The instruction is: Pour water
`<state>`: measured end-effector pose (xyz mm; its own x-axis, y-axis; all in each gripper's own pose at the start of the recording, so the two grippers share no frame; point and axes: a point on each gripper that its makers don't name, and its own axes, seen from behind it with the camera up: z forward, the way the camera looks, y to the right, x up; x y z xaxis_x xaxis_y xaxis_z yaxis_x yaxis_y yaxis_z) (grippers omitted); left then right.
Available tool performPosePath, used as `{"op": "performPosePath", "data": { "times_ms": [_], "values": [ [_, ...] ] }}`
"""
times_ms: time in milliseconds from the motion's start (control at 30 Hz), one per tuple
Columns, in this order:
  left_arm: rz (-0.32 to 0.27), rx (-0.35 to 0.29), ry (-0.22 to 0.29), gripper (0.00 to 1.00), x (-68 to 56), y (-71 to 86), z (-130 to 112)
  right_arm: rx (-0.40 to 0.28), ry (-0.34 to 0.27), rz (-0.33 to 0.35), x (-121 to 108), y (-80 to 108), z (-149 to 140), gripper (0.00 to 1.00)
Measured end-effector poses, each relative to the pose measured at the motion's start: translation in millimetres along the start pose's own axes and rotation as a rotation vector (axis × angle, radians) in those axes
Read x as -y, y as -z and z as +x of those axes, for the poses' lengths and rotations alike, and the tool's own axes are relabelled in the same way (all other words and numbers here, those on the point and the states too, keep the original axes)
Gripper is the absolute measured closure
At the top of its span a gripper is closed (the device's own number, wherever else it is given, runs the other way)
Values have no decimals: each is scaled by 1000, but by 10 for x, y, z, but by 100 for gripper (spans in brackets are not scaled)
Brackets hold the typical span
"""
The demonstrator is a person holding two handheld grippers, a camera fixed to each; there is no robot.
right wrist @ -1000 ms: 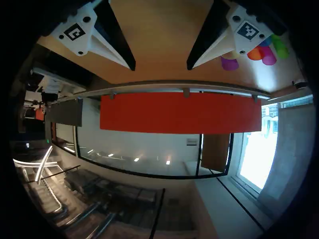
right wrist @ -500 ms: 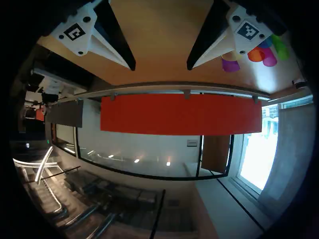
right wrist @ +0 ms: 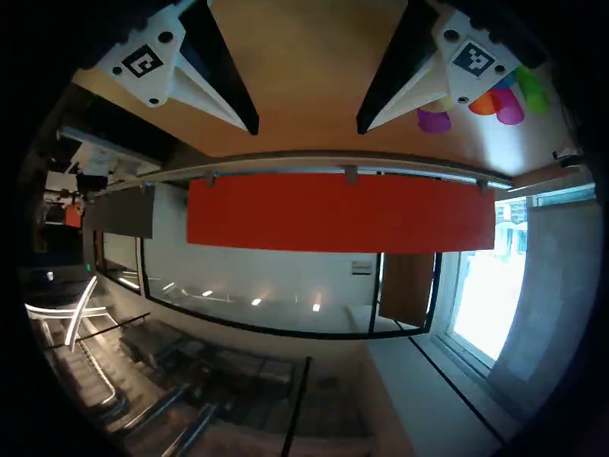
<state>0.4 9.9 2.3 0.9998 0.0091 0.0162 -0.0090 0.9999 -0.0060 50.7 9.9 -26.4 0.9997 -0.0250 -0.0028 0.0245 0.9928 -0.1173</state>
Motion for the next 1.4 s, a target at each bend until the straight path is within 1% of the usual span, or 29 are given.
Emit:
{"op": "performPosePath", "data": {
  "times_ms": [167, 467, 667, 867, 1067, 1267, 1400],
  "values": [
    [0, 0, 0, 14, -1, -4, -3, -30, 8, -4, -30, 9, 40, 1],
    [0, 0, 0, 14, -8, -8, -6, -47, -6, 18, -80, 16, -124, 0],
    [0, 0, 0, 14, -5, -4, -5, -71, -10, 58, -39, -6, -217, 0],
    [1, 0, 0, 14, -10, -3, -7, -100, -20, 99, 22, -72, -241, 0],
    [1, 0, 0, 13, -9, -4, -9, -91, -29, 119, 63, -143, -329, 0],
    [0, 0, 0, 14, -7, 0, -4, -76, -34, 131, 153, -168, -456, 0],
    [1, 0, 0, 14, -3, 2, -4, -67, -32, 115, 139, -189, -502, 0]
  ]
}}
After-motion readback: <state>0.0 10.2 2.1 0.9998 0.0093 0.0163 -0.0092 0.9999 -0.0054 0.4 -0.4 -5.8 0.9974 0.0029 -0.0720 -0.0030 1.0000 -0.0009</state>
